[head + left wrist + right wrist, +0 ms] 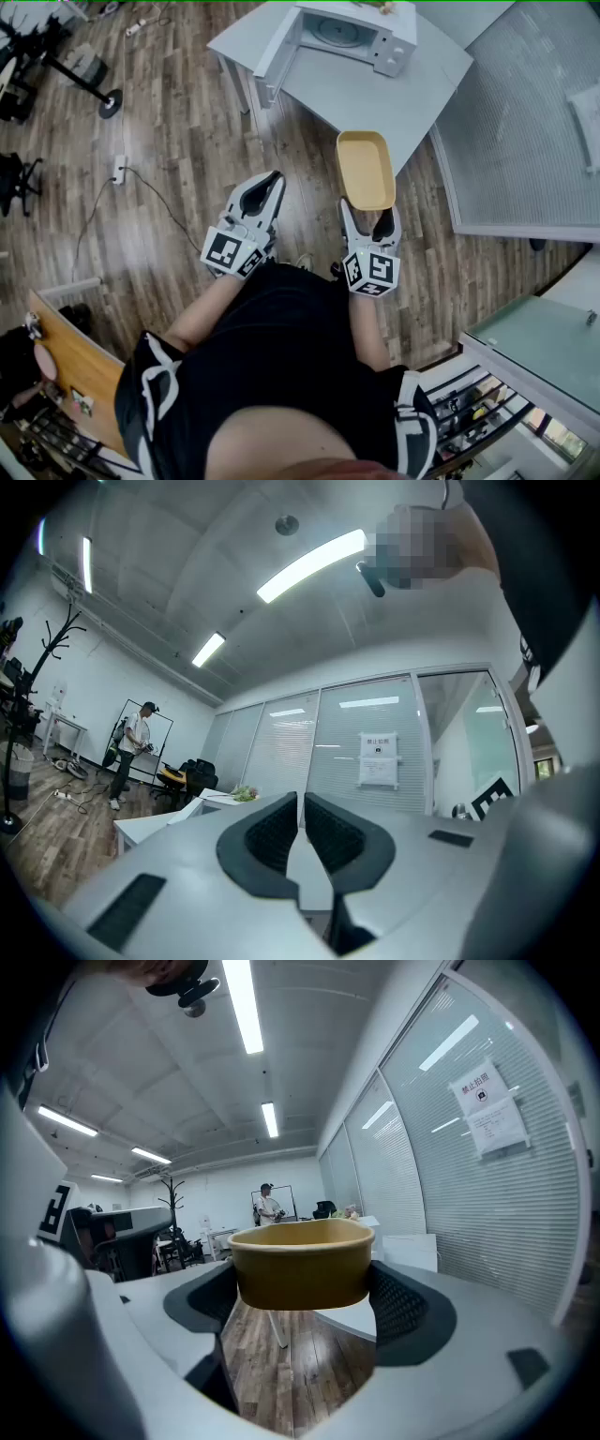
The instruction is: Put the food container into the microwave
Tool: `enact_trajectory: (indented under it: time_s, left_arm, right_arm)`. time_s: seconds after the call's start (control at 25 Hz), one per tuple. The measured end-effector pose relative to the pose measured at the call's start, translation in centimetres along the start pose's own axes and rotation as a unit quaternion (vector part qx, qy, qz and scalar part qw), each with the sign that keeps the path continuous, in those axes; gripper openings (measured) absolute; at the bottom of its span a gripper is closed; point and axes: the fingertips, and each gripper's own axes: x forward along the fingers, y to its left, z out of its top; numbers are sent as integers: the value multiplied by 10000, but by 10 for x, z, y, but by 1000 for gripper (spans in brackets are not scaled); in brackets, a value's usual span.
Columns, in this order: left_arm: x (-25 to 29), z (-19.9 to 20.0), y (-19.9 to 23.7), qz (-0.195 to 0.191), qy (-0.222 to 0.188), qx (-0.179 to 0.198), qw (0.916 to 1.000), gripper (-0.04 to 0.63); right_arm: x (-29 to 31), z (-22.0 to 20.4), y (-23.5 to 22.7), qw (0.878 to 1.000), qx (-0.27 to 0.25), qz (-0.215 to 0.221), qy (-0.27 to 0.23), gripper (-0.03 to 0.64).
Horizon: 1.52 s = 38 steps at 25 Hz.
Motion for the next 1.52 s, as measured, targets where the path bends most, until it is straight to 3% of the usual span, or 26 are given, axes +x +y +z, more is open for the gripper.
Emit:
enact_trajectory:
  time_s: [0.56,1.12,1.32,1.52]
  left_arm:
    - [-4,3,8,-37,-23,-37,10000,43]
    - [-5,1,55,-211,11,-262,9994,43]
    - [21,-4,72,-260,-13,-298,9992,43]
    - [74,-19,89,-155,-3,-244,9996,43]
  right_arm:
    - [2,0,10,10000,-17,-17,-1,456]
    - [28,-13,33,9992,193,-349,31,456]
    - [57,-16,21,9987,239,-438,54,456]
    - [114,-11,-11,9992,313,-249,10,456]
